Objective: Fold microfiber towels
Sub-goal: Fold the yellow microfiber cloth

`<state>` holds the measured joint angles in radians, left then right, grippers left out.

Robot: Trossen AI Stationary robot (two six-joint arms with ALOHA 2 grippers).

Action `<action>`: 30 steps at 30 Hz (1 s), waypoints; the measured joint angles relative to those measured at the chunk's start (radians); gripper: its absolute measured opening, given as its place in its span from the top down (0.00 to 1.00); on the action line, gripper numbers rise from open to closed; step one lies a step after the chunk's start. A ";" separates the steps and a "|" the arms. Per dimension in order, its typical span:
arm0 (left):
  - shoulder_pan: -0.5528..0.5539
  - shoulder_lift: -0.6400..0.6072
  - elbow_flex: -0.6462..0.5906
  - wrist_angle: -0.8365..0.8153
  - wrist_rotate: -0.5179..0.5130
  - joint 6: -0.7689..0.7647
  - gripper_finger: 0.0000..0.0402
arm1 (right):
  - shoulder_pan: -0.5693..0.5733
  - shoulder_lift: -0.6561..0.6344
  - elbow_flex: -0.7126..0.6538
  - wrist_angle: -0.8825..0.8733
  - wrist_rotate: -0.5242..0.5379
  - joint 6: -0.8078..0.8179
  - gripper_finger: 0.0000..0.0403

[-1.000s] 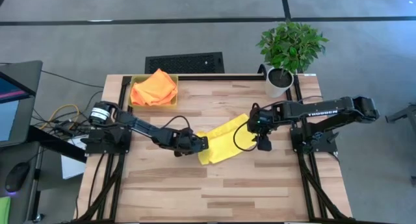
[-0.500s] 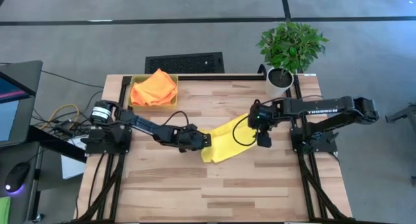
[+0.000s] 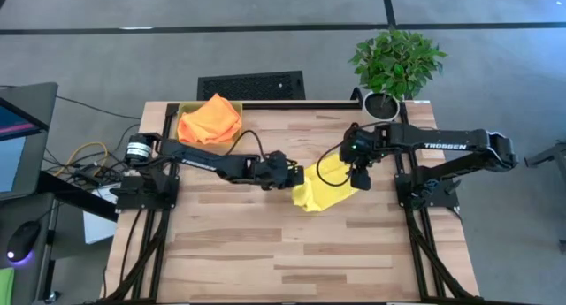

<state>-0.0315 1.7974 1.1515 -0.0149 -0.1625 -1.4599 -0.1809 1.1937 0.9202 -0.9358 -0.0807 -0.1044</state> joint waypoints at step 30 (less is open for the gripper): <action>0.150 0.555 0.704 -0.102 0.377 0.262 1.00 | -0.057 -0.176 0.047 -0.099 0.056 0.001 0.45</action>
<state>0.1183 2.3519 1.8556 -0.1165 0.2148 -1.1978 -0.2382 1.0176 0.9676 -1.0349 -0.0242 -0.1036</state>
